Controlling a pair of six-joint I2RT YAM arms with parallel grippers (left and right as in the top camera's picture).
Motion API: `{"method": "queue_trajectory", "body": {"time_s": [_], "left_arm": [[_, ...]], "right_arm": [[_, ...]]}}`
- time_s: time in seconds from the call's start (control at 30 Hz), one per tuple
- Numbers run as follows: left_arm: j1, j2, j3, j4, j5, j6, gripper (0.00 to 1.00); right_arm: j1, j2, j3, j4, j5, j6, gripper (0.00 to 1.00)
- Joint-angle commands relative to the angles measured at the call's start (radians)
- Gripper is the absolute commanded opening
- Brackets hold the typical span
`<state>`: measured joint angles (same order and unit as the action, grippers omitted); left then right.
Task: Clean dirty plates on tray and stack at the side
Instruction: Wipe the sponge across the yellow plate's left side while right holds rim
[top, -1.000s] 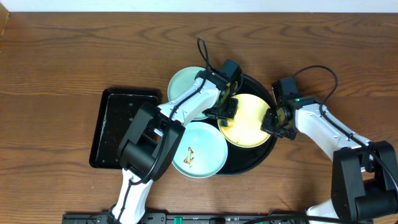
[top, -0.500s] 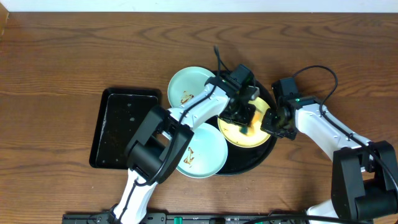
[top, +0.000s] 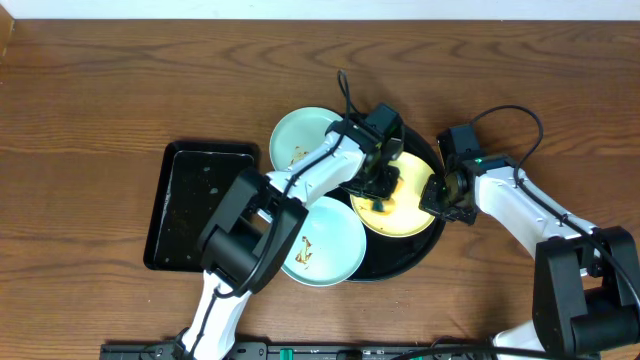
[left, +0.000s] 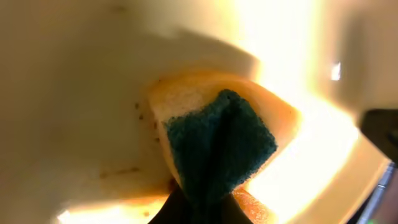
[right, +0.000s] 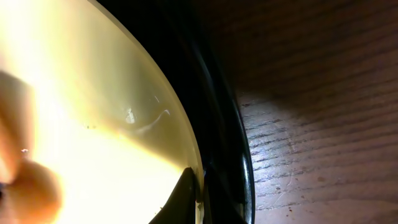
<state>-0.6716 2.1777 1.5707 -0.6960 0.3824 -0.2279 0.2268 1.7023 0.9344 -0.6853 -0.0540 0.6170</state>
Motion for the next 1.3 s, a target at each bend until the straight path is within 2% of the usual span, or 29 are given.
{"method": "queue_trajectory", "body": {"time_s": [0.0, 0.2, 0.3, 0.7, 0.8, 1.03, 1.27], "left_arm": [[0.046, 0.018, -0.009, -0.029, -0.215, 0.003, 0.07], [0.053, 0.018, -0.008, -0.033, -0.293, -0.010, 0.07], [0.053, 0.018, -0.002, -0.032, -0.284, -0.009, 0.07], [0.012, 0.018, 0.011, 0.057, 0.224, 0.006, 0.07], [-0.003, 0.018, 0.011, 0.089, 0.293, 0.006, 0.07], [-0.014, 0.025, 0.011, 0.152, 0.305, -0.021, 0.08], [-0.014, 0.076, 0.011, 0.179, 0.234, -0.063, 0.08]], "right_arm": [[0.004, 0.006, -0.023, -0.013, 0.039, -0.005, 0.01], [0.004, 0.006, -0.022, -0.014, 0.038, -0.005, 0.01], [0.004, 0.006, -0.022, -0.014, 0.038, -0.005, 0.02], [0.004, 0.006, -0.023, -0.013, 0.039, -0.005, 0.01], [0.004, 0.006, -0.022, -0.013, 0.039, -0.005, 0.01], [0.004, 0.006, -0.022, -0.014, 0.038, -0.005, 0.02], [0.004, 0.006, -0.022, -0.014, 0.039, -0.005, 0.01]]}}
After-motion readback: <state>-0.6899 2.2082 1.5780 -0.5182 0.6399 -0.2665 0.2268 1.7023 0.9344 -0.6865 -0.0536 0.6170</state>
